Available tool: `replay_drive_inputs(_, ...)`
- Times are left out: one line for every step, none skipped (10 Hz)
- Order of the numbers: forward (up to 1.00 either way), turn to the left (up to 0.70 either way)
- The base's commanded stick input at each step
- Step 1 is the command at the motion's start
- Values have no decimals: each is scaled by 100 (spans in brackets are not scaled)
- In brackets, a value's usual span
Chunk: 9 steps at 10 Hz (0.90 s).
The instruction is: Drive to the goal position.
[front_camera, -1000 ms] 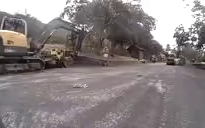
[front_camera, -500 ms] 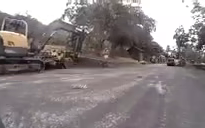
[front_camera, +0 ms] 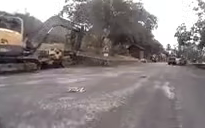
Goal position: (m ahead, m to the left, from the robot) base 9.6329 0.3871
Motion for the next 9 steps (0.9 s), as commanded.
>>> replay_drive_inputs(70, 0)
replay_drive_inputs(70, 0)
replay_drive_inputs(70, 0)
replay_drive_inputs(70, -3)
replay_drive_inputs(70, -14)
replay_drive_inputs(70, -25)
replay_drive_inputs(70, -27)
replay_drive_inputs(70, -27)
replay_drive_inputs(70, -23)
